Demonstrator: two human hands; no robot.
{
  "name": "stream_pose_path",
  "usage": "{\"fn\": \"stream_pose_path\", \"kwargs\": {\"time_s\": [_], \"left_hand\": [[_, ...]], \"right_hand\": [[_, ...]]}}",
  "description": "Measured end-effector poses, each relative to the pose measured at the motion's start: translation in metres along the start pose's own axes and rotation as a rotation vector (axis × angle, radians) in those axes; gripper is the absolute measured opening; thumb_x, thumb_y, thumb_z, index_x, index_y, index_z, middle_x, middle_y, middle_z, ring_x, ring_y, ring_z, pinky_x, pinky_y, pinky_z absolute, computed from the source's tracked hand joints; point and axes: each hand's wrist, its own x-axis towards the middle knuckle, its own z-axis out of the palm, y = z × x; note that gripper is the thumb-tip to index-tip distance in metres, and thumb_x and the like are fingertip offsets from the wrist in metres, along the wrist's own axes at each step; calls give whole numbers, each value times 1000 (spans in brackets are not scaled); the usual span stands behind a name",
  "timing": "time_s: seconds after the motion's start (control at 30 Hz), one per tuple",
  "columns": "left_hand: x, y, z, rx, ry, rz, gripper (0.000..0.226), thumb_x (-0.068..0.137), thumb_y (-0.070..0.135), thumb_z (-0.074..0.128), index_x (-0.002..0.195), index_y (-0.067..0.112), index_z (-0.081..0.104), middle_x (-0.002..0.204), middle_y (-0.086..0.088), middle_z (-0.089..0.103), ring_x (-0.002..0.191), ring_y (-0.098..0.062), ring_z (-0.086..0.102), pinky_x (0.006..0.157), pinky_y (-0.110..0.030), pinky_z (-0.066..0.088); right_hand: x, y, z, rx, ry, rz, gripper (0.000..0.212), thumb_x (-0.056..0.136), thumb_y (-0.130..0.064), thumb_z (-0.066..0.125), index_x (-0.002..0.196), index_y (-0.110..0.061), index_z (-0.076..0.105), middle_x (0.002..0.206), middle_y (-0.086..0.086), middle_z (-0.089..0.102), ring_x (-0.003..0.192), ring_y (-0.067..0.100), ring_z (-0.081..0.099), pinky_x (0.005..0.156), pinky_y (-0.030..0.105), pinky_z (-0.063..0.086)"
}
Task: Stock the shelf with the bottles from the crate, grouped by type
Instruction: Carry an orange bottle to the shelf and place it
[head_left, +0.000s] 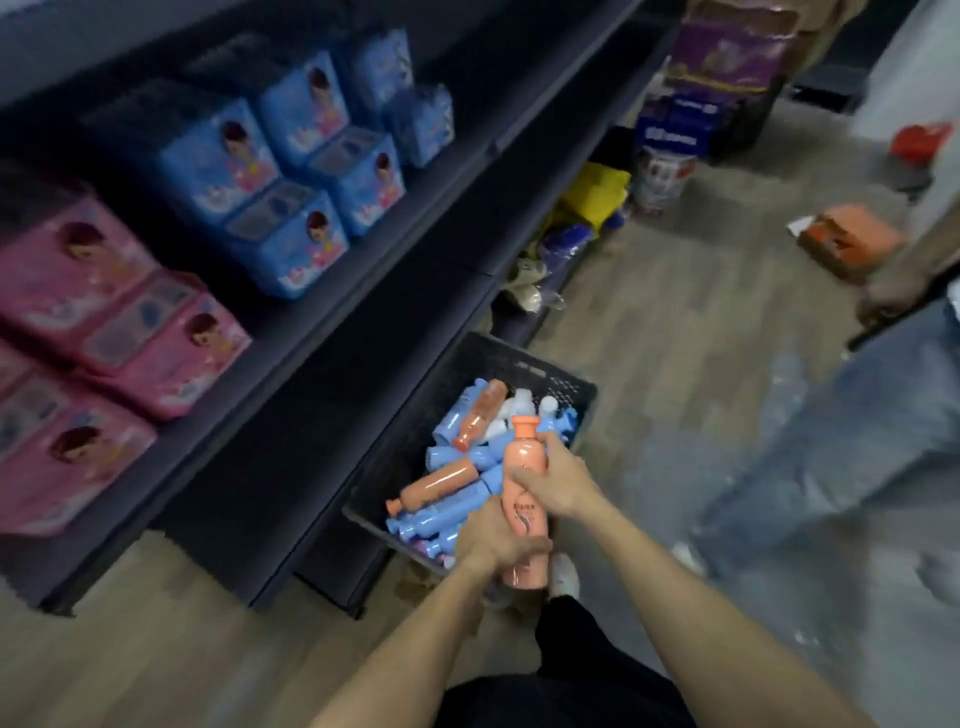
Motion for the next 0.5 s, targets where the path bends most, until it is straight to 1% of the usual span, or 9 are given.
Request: {"fn": "stream_pose_path", "kwargs": {"time_s": [0.07, 0.1, 0.13, 0.2, 0.23, 0.33, 0.4, 0.43, 0.5], "left_hand": [[14, 7, -16, -117, 54, -85, 73, 59, 53, 80, 120, 25, 51, 117, 1, 64, 109, -20, 61, 91, -34, 49], [18, 12, -24, -167, 89, -118, 70, 59, 51, 81, 117, 26, 51, 115, 2, 64, 107, -20, 62, 90, -35, 50], [22, 16, -29, -212, 129, -148, 64, 58, 51, 81, 110, 29, 50, 110, 4, 64, 105, -20, 62, 88, -34, 50], [25, 21, -37, -293, 203, -220, 57, 58, 53, 81, 95, 33, 43, 100, 8, 61, 102, -20, 62, 84, -32, 50], [25, 23, -40, -327, 232, -260, 59, 57, 54, 81, 94, 33, 40, 99, 7, 61, 100, -19, 62, 82, -31, 49], [21, 22, -42, -385, 307, -369, 65, 59, 55, 79, 108, 30, 44, 110, 4, 65, 103, -19, 62, 78, -28, 46], [15, 13, -40, -422, 344, -446, 70, 61, 54, 79, 118, 26, 50, 117, 2, 65, 108, -21, 62, 83, -29, 49], [10, 8, -39, -450, 357, -479, 69, 61, 54, 79, 118, 27, 52, 118, 2, 65, 110, -21, 62, 87, -31, 50], [1, -4, -40, -496, 388, -523, 62, 56, 55, 77, 108, 30, 54, 117, 2, 66, 109, -20, 63, 89, -31, 51]], "right_hand": [[29, -25, -4, -46, -84, -97, 60, 84, -45, 68, 133, -26, 41, 119, 6, 63, 113, 29, 60, 89, 32, 45], [42, -35, -6, -72, -125, -148, 58, 84, -44, 69, 132, -26, 41, 116, 4, 63, 112, 28, 60, 85, 30, 43], [54, -46, -8, -97, -166, -196, 56, 84, -43, 70, 129, -26, 42, 113, 2, 63, 110, 27, 61, 81, 29, 42], [73, -63, -9, -131, -255, -272, 52, 84, -40, 70, 126, -24, 43, 113, 2, 62, 108, 26, 61, 85, 32, 44], [81, -70, -8, -144, -295, -305, 51, 85, -38, 71, 125, -22, 42, 113, 3, 62, 108, 27, 61, 88, 34, 46], [92, -87, 5, -217, -406, -375, 50, 85, -36, 71, 123, -20, 42, 111, 5, 63, 103, 28, 62, 90, 40, 49], [91, -94, 21, -262, -477, -408, 47, 84, -37, 69, 120, -23, 42, 109, 4, 65, 102, 28, 63, 88, 41, 50], [88, -97, 29, -288, -506, -426, 46, 84, -38, 68, 119, -25, 42, 106, 3, 65, 101, 27, 63, 87, 39, 50], [79, -104, 44, -329, -532, -484, 45, 83, -41, 67, 118, -28, 41, 99, -2, 63, 100, 26, 63, 82, 36, 49]]}}
